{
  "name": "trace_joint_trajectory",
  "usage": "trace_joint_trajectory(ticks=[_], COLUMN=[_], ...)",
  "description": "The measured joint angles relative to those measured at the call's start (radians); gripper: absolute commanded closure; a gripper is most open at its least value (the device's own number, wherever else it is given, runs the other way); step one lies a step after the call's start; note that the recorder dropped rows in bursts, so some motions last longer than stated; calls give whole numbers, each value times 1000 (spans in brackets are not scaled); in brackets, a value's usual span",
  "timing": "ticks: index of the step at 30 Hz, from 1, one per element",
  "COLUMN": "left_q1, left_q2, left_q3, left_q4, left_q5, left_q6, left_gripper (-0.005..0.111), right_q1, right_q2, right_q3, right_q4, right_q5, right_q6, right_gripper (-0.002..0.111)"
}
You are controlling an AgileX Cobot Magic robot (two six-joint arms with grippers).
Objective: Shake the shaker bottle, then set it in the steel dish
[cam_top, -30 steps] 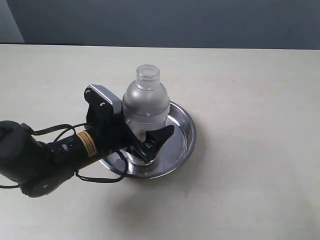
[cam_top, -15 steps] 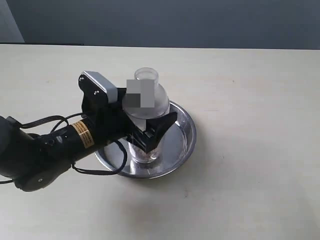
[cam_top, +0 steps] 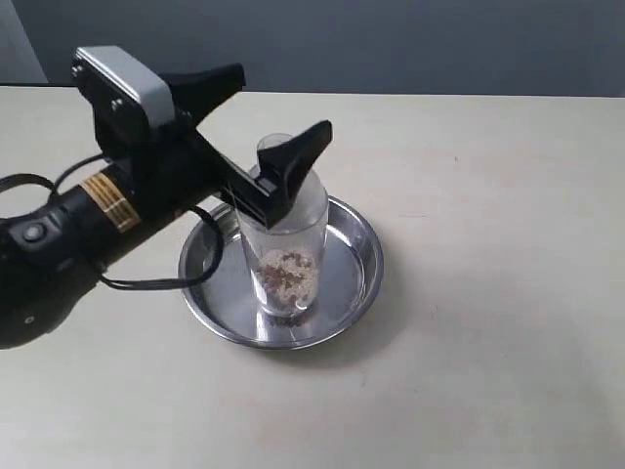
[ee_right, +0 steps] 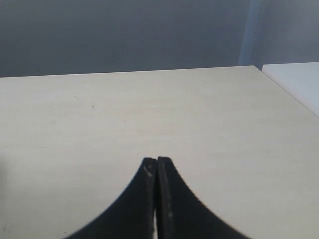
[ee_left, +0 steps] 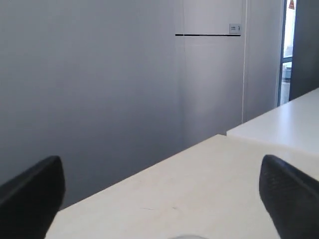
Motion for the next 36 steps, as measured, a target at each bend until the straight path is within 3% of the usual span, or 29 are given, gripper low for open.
trace_joint_trajectory(ticks=[5,7,8,9,13,18,24,29,36], left_q1=[0,0,0,0,0,0,0,13,170], left_q2=[-283,-409,-495,-629,-1000,-1295,-1351,-1412,-1572], left_q3=[0,0,0,0,2,8,10,80,243], left_q4=[-14,-22,-37,-60,-21,-5,4,19,-185], left_q5=[368,541,635,823,1294,1713,1784,1746,1666], left_q6=[49,64,70,72,76,28,25,25,36], left_gripper=[63,84,102,106,106,106,106,106,106], right_q1=[0,0,0,0,0,0,0,0,0], right_q2=[0,0,0,0,0,0,0,0,0], right_q3=[0,0,0,0,0,0,0,0,0], right_q4=[0,0,0,0,0,0,0,0,0], right_q5=[0,0,0,0,0,0,0,0,0], right_q6=[0,0,0,0,0,0,0,0,0], right_gripper=[109,109,109,109,109,109,109,109,109])
